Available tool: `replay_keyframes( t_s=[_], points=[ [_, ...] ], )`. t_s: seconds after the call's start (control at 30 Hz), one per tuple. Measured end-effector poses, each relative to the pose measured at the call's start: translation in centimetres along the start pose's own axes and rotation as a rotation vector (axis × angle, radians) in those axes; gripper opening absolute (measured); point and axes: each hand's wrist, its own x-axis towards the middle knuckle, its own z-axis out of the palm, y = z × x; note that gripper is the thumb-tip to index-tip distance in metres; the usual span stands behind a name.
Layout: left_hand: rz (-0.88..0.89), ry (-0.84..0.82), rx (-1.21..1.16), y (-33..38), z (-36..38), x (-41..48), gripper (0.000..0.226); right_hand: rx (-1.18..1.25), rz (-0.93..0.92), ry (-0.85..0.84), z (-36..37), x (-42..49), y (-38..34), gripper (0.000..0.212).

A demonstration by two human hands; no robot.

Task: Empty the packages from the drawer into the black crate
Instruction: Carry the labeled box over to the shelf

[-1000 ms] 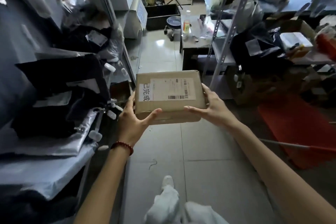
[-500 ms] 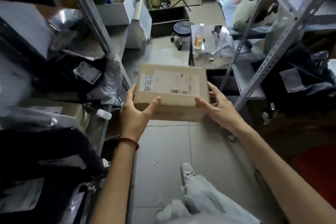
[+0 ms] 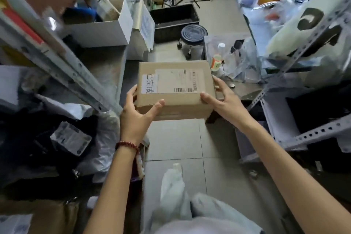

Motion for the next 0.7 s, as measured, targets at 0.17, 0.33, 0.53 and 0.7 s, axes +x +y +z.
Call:
replay_keyframes(
  t_s=[0.17, 0.33, 0.53, 0.7],
  points=[
    [0.061, -0.089, 0.024, 2.7, 2.2, 11.6, 0.08, 0.032, 0.05, 0.064, -1.6, 8.9, -1.3, 0.077],
    [0.067, -0.148, -0.02, 5.0, 6.3, 22.0, 0.087, 0.006, 0.056, 0.136, -4.2, 19.0, -2.4, 0.068],
    [0.067, -0.074, -0.034, 7.5, 8.5, 33.9, 0.08, -0.003, 0.042, 0.032, -5.9, 33.2, -4.3, 0.081],
    [0.048, 0.017, -0.08, 9.7, 9.4, 43.7, 0.073, 0.012, -0.011, -0.043, -6.8, 45.1, -7.3, 0.073]
  ],
)
